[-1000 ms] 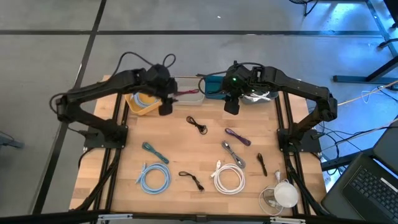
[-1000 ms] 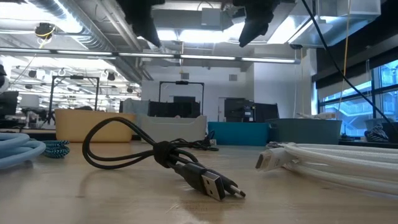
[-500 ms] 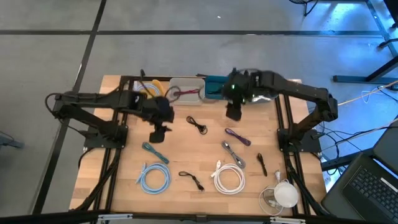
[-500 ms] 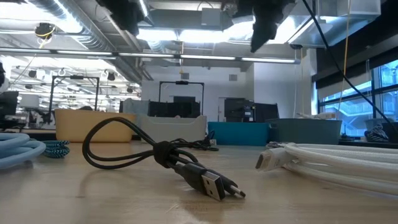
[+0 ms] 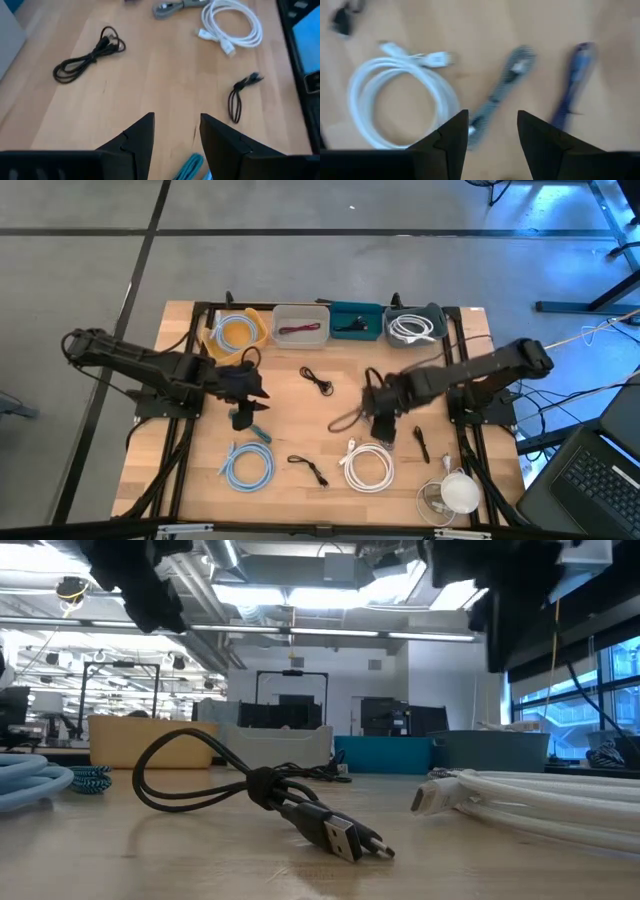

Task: Pick & Place USB Port
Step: Put the white HDMI cable into the blue bin

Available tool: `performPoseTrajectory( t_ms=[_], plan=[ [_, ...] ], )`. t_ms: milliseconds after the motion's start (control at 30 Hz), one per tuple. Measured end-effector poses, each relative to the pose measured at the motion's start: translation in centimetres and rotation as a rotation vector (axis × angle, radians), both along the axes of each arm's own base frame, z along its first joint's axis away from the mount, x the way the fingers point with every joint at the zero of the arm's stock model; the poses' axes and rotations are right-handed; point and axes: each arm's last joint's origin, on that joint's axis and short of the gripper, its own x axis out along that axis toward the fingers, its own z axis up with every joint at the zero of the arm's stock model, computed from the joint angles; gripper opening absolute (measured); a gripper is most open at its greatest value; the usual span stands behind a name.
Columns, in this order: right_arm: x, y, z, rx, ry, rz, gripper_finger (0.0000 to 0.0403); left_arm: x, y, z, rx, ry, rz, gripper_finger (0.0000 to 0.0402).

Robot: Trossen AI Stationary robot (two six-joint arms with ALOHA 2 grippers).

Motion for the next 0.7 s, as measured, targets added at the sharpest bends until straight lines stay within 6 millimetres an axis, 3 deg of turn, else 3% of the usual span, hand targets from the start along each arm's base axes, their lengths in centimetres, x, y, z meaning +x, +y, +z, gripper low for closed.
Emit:
performPoseTrajectory(
  t_ms=[267,700],
  plan=[
    [-0.5,3.9,-1.9,0.095,-0.111,-0.036,0.0172,-0.2,0.3,-0.1,0.081,-0.04,0.039,0.0147],
    [0.1,5.3,-7.2,0.137,-0.12,-0.034,0.0172,0.0,0.3,0.2,0.109,-0.081,0.019,0.0144]
  ],
)
